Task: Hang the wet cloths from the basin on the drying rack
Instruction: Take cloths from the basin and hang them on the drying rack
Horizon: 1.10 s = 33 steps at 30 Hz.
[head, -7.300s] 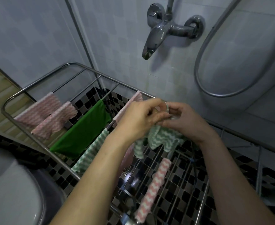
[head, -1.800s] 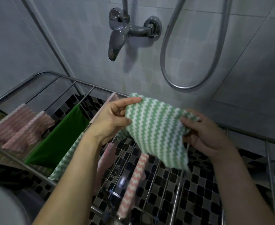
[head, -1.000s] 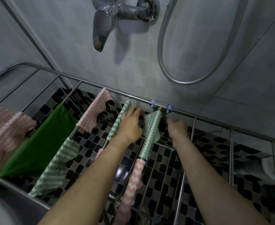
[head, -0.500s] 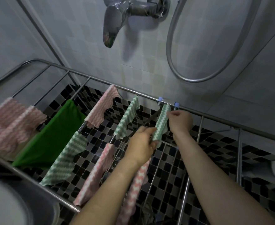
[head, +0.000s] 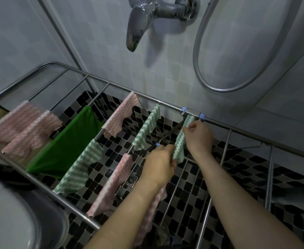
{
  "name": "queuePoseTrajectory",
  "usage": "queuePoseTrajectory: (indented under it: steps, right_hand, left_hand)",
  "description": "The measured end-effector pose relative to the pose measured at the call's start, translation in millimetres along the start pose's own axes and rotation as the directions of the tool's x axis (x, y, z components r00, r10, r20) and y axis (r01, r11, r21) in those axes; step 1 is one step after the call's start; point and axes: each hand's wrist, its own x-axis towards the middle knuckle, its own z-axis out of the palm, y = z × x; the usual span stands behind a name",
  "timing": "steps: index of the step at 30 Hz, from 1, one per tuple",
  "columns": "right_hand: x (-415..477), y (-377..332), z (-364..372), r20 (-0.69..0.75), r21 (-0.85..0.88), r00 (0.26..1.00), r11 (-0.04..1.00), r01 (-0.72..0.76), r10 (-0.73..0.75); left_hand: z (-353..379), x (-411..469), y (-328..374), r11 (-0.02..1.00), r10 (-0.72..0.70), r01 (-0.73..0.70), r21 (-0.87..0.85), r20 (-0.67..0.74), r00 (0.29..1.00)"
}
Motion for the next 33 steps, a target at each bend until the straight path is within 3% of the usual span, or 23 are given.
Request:
queuePoseTrajectory:
  steps: [3,5,7,9,11,17,21,24,27,33]
  right_hand:
    - [-3.2,3.2,-2.5,0.043,-0.056,0.996,0.995,0.085,-0.083]
    - [-7.7,3.7,-6.4,0.159,-0.080,0.980,0.988,0.130,-0.117]
    - [-14.9,3.8,-5.8,0.321,-0.100,0.939,0.982,0.162,-0.122]
    - [-20.1,5.3,-4.5,0.394,-0.116,0.911,0.977,0.181,-0.122]
    - [-27.5,3.7,-0.1,0.388,-0.120,0.912,0.974,0.191,-0.131]
    - [-37.0,-0.2,6.3,0.310,-0.202,0.939,0.955,0.217,-0.148]
    - [-50.7,-7.3,6.4,0.280,-0.265,0.940,0.925,0.273,-0.197]
    - [-68.8,-19.1,7.9,0.282,-0.154,0.912,0.925,0.348,-0.297]
    - [-98.9,-38.1,9.7,0.343,0.023,0.857,0.916,0.401,-0.383]
    - [-189.5,-82.0,24.4,0.491,0.245,0.700,0.854,0.460,-0.518]
  left_hand:
    - [-5.7,-8.0,-1.6,0.999,-0.016,0.016,-0.033,0.002,1.000]
    - [-12.6,-18.6,-7.1,0.998,-0.049,0.049,-0.046,0.011,0.999]
    - [-20.8,-34.4,-16.4,0.992,-0.114,0.119,-0.052,0.091,0.989]
    - [-26.3,-45.7,-23.0,0.989,-0.139,0.148,-0.026,0.206,0.969]
    - [-27.8,-58.1,-27.8,0.987,-0.148,0.157,-0.013,0.274,0.950]
    - [-22.0,-73.4,-27.9,0.973,-0.138,0.179,-0.144,0.258,0.956]
    - [-24.7,-89.6,-26.6,0.972,-0.132,0.154,-0.177,0.131,0.983]
    - [-33.5,-112.1,-34.7,0.953,-0.188,0.166,-0.252,-0.066,0.980]
    - [-45.8,-140.8,-43.8,0.928,-0.252,0.173,-0.330,-0.214,0.944]
    - [-71.9,-224.6,-69.4,0.821,-0.471,0.266,-0.505,-0.338,0.815]
